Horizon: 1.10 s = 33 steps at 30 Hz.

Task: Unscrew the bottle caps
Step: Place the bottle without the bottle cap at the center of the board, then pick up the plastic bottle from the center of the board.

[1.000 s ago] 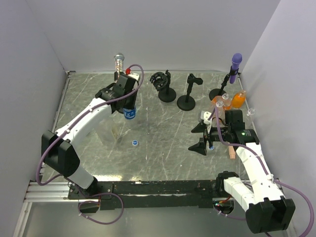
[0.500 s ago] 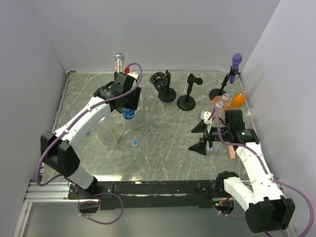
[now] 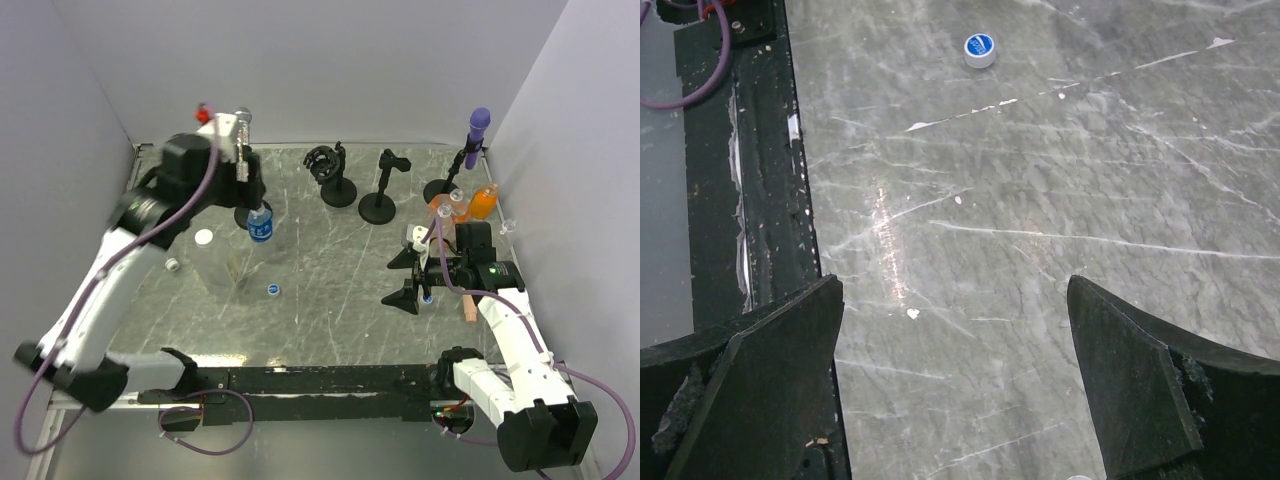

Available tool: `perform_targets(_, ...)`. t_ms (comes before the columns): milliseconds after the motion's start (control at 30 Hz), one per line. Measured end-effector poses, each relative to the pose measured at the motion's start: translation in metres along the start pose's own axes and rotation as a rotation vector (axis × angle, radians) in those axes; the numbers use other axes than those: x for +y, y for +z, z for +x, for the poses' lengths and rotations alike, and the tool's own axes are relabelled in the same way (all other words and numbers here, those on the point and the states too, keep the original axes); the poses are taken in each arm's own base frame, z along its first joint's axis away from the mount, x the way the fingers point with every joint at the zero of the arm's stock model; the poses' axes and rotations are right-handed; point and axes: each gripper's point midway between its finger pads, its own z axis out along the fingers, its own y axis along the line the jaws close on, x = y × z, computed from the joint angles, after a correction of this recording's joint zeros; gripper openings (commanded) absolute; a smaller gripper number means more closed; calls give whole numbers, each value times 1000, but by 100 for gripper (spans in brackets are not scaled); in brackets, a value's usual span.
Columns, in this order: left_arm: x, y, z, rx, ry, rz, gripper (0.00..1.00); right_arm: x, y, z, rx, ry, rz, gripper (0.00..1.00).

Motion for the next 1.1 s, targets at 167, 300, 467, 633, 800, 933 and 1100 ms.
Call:
perform_targets(167, 17, -69, -2, -104, -57, -31, 97, 0, 0, 0, 1, 1, 0, 99)
perform_targets(300, 43, -87, 27, -69, -103, -156, 99, -1, 1, 1, 3, 6, -2, 99)
perform_targets(467, 64, -60, 75, 102, -94, -282, 92, -2, 2, 3, 7, 17, -7, 99)
perform_targets(633, 71, -30, 105, 231, -69, -332, 85, -2, 1, 3, 7, 19, -4, 99)
perform_targets(800, 82, -23, 111, 256, -72, -378, 79, -2, 1, 4, 8, 21, -4, 99)
perform_targets(933, 96, -20, 122, 286, -86, -421, 72, -2, 1, 4, 8, 21, -4, 99)
perform_targets(1100, 104, -18, 136, 330, -95, -443, 66, -3, 1, 4, 9, 25, -3, 99)
